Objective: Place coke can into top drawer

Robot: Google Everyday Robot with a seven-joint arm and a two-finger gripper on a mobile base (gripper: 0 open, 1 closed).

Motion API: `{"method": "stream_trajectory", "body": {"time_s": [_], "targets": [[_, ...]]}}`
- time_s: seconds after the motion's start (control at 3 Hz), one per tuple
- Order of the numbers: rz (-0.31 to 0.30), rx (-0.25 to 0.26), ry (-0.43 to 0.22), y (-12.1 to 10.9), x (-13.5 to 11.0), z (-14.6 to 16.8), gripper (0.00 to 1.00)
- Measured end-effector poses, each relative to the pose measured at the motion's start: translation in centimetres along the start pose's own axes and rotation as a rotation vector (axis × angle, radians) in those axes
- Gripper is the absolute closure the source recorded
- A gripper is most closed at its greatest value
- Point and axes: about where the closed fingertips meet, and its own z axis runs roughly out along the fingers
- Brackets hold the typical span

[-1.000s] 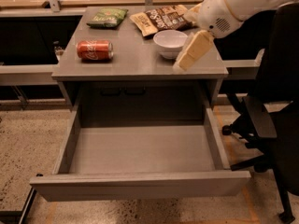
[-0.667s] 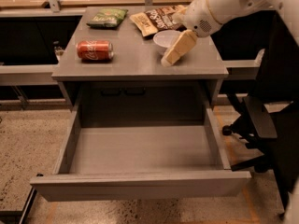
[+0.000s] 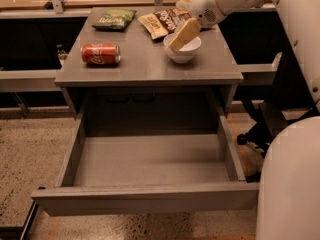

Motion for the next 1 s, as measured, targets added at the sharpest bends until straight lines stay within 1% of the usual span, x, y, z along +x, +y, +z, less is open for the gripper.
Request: {"method": "stream_trajectory", "body": {"time_s": [0.33,0.67,1.0], "targets": [[0.059,0.021,-0.038,0.6,0.0,0.6,0.00],[0.081,0.020,-0.054,0.4,0.0,4.2,0.00],[0.084,-0.007,-0.094,-0.3,-2.1,9.5,0.00]]}}
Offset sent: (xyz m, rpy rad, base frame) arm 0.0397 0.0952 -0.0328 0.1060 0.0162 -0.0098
